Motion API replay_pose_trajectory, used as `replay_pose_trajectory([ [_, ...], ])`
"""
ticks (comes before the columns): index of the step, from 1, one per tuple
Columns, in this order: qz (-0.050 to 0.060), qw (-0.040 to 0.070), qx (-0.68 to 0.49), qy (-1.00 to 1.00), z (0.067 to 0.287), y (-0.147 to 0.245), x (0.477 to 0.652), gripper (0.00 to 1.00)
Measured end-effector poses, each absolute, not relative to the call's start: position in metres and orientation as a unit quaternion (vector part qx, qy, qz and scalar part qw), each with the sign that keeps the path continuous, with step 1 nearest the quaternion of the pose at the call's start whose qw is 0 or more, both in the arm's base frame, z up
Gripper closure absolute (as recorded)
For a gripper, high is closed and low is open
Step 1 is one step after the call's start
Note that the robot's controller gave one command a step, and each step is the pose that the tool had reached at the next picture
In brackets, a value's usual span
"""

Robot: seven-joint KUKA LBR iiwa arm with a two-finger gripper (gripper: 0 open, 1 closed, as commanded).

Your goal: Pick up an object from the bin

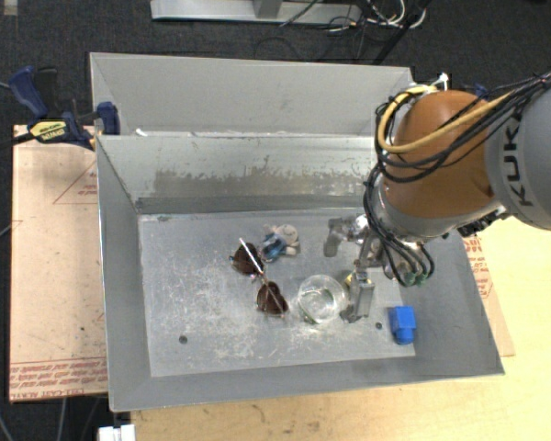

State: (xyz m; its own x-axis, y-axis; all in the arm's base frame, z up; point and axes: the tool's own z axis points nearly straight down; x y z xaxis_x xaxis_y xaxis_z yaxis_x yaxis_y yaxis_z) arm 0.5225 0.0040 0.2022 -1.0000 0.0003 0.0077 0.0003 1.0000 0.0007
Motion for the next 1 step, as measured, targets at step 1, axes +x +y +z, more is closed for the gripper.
replay_pose_trajectory([
  [1,0.000,0.000,0.000,-1.000,0.2066,0.0040,0.5241,0.00],
])
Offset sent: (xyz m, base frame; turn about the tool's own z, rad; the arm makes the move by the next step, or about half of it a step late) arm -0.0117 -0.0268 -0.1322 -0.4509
